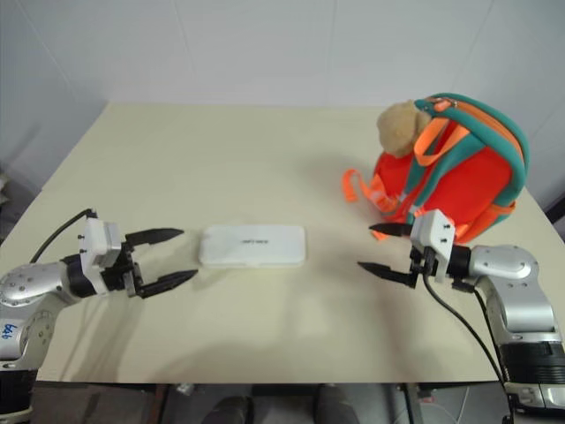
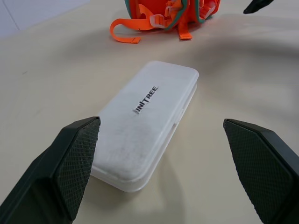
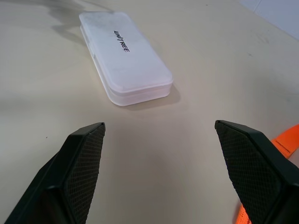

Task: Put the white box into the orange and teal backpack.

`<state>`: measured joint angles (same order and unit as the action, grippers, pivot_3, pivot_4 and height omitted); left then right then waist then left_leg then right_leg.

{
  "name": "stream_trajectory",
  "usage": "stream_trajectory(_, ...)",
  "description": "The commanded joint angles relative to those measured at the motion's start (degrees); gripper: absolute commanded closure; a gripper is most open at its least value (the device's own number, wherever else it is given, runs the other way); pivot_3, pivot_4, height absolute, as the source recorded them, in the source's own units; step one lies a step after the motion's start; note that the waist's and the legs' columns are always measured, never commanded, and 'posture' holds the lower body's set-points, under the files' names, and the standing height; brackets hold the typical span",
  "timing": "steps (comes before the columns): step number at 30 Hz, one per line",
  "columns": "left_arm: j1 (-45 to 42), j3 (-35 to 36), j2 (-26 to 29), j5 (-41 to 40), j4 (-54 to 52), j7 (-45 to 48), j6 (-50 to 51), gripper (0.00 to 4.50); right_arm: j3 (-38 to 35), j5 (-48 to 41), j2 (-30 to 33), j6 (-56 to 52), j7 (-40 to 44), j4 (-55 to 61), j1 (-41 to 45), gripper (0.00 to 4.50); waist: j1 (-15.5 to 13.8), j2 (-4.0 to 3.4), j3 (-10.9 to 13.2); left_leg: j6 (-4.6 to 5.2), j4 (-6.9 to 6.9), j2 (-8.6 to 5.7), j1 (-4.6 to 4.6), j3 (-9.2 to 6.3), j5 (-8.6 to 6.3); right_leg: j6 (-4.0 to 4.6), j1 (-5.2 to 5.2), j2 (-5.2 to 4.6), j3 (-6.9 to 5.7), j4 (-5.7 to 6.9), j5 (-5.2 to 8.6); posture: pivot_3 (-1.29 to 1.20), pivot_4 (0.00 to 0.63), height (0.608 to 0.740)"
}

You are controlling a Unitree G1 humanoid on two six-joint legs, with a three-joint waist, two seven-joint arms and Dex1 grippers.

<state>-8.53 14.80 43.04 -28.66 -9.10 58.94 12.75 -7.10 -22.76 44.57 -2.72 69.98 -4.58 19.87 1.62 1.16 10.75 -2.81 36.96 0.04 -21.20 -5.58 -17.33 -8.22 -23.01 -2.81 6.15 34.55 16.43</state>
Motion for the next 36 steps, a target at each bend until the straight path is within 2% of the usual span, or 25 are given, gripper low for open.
stream_trajectory(1, 0.03, 1.21, 0.76, -1.16, -2.39, -0.03, 0.34, 0.0, -0.81, -0.49, 1.2, -0.06, 0.67, -0.04, 1.88, 0.03, 0.0, 0.0, 0.0, 0.0, 0.0, 0.0, 0.0, 0.0, 0.0, 0.0, 0.0, 0.0, 0.0, 0.01, 0.0, 0.0, 0.15, 0.74)
stream_trajectory(9, -0.25, 0.87, 1.2, -0.72, -1.34, 0.64, 0.54, 0.0, 3.84, 2.67, -2.52, 0.46, -0.92, -2.89, 6.67, 0.03, 0.1, -0.01, 0.0, 0.0, -0.02, 0.01, 0.0, 0.0, 0.0, 0.0, 0.0, 0.01, 0.0, -0.02, 0.0, 0.0, 0.15, 0.74)
stream_trajectory(10, -0.5, 1.43, 1.27, -0.45, -0.56, 0.46, 0.05, 0.18, 5.18, 4.38, -3.49, 1.09, -1.83, -4.14, 7.78, 0.2, 0.26, -0.01, 0.0, 0.0, -0.02, 0.01, 0.0, 0.0, 0.0, 0.0, -0.01, 0.01, 0.0, -0.02, 0.0, 0.0, 0.15, 0.74)
stream_trajectory(13, -0.48, 3.03, 2.16, 1.23, 2.36, -0.28, -1.54, 0.87, 8.47, 8.73, -5.98, 2.87, -3.99, -7.91, 10.69, 0.92, 0.31, -0.01, 0.01, 0.0, -0.01, 0.01, 0.01, 0.03, 0.0, 0.0, -0.05, 0.02, 0.02, 0.03, 0.0, 0.0, 0.15, 0.74)
stream_trajectory(18, -0.36, 4.35, 3.14, 4.15, 6.31, -2.73, -3.33, 2.4, 11.9, 12.68, -9.42, 4.83, -5.44, -15.18, 15.57, 2.6, 0.24, -0.01, 0.01, -0.01, -0.07, 0.01, -0.08, 0.08, 0.0, 0.02, -0.27, 0.02, 0.02, 0.09, 0.01, 0.0, 0.15, 0.74)
stream_trajectory(23, -2.2, 2.17, 2.9, 9.53, 11.43, -7.19, -4.7, 4.0, 13.86, 16.98, -12.18, 7.97, -8.45, -23.38, 19.38, 4.33, 0.05, -0.01, 0.01, -0.01, -0.12, -0.04, -0.1, 0.24, 0.0, 0.02, -0.38, -0.13, -0.14, 0.16, 0.01, 0.0, 0.15, 0.74)
stream_trajectory(25, -3.89, 0.37, 2.12, 12.01, 13.95, -9.61, -4.16, 4.5, 14.27, 18.63, -13.42, 8.25, -10.7, -26.54, 20.67, 4.38, 0.04, -0.01, 0.01, -0.01, -0.12, -0.08, -0.11, 0.26, 0.0, 0.02, -0.41, -0.23, -0.27, 0.21, 0.01, 0.0, 0.15, 0.74)
stream_trajectory(31, -8.36, -4.53, -2.03, 15.57, 17.52, -14.39, -2.4, 4.5, 15.53, 21.84, -16.74, 10.86, -13.33, -34.04, 24.07, 4.38, 0.21, -0.01, 0.01, -0.01, -0.1, -0.24, -0.1, 0.58, 0.0, -0.01, -0.52, -0.59, -0.57, 0.49, -0.01, 0.0, 0.15, 0.74)
stream_trajectory(36, -10.89, -6.85, -5.95, 15.84, 19.18, -15.62, -2.62, 4.5, 15.65, 21.91, -19.08, 11.18, -13.08, -35.21, 24.94, 4.38, 0.38, 0.0, 0.0, 0.0, -0.08, -0.23, -0.09, 0.75, 0.0, -0.02, -0.58, -0.71, -0.86, 0.52, -0.02, 0.0, 0.15, 0.74)
